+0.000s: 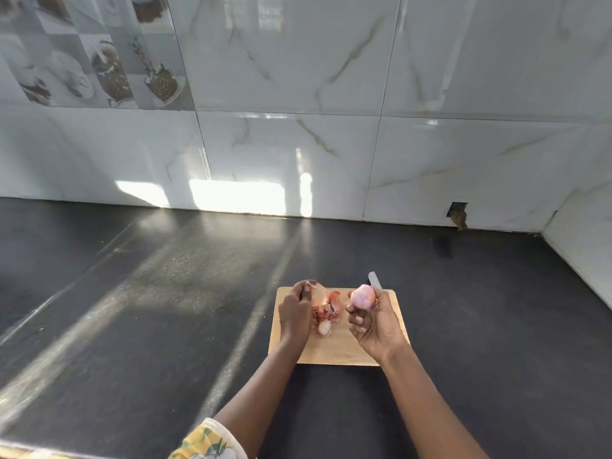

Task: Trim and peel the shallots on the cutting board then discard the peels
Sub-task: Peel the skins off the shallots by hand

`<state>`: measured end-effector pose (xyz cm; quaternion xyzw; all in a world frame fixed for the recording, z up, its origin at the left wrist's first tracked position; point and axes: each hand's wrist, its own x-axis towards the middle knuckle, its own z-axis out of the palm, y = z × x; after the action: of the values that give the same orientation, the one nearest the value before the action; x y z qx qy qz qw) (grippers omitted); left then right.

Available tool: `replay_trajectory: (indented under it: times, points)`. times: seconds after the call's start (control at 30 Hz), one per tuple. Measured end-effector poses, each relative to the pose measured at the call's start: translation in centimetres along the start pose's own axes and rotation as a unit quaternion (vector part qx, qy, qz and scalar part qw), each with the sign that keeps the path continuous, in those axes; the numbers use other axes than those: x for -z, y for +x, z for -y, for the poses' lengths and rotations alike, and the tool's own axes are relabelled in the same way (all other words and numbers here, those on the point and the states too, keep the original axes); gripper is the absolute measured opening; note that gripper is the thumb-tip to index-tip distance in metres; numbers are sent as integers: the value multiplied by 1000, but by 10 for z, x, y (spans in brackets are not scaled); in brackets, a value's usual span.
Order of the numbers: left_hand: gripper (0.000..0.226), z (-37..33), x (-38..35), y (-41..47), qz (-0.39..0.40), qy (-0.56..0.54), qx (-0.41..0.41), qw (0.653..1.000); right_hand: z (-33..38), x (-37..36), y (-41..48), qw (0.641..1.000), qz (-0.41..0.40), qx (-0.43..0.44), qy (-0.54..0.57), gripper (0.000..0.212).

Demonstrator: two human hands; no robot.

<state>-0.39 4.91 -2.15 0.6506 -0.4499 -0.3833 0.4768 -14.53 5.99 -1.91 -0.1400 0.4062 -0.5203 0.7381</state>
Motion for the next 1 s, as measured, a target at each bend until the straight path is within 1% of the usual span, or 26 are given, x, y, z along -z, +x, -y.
replay_trajectory:
  times: [0.1, 0.23, 0.27, 0.33, 0.4, 0.5, 0.57, 0.63, 0.77, 0.93, 1.0]
  points:
    - [28, 5, -3, 2, 42, 64, -21, 997, -3, 0, 2, 1000, -12, 7, -16, 35]
    - [34, 7, -5, 8, 78, 102, -37, 991, -5, -2, 2, 999, -27, 18, -27, 42]
    - [33, 7, -5, 9, 84, 111, -49, 989, -5, -2, 1, 999, -28, 20, -26, 43]
    - [26, 8, -6, 9, 70, 131, -85, 985, -5, -3, -1, 999, -28, 22, -24, 44]
    - [20, 7, -6, 4, 70, 117, -121, 983, -5, -4, -2, 999, -26, 24, -27, 45]
    - [23, 2, -6, -7, 118, 53, -172, 977, -7, -5, -2, 999, -23, 35, -13, 40]
    - [23, -2, -6, -12, 133, 11, -177, 975, -8, -7, -2, 999, -19, 44, -6, 39]
    - [22, -2, -8, -14, 144, 1, -165, 976, -9, -8, -2, 999, -16, 52, -4, 37]
    - [17, 0, -10, -13, 134, 6, -156, 979, -10, -8, -1, 997, -9, 70, -29, 30]
    - [9, 0, -10, -12, 100, 45, -180, 977, -13, -5, 2, 994, 2, 81, -74, 37]
    - [5, 0, -9, -11, 81, 57, -196, 976, -13, -6, 3, 993, 0, 86, -82, 36]
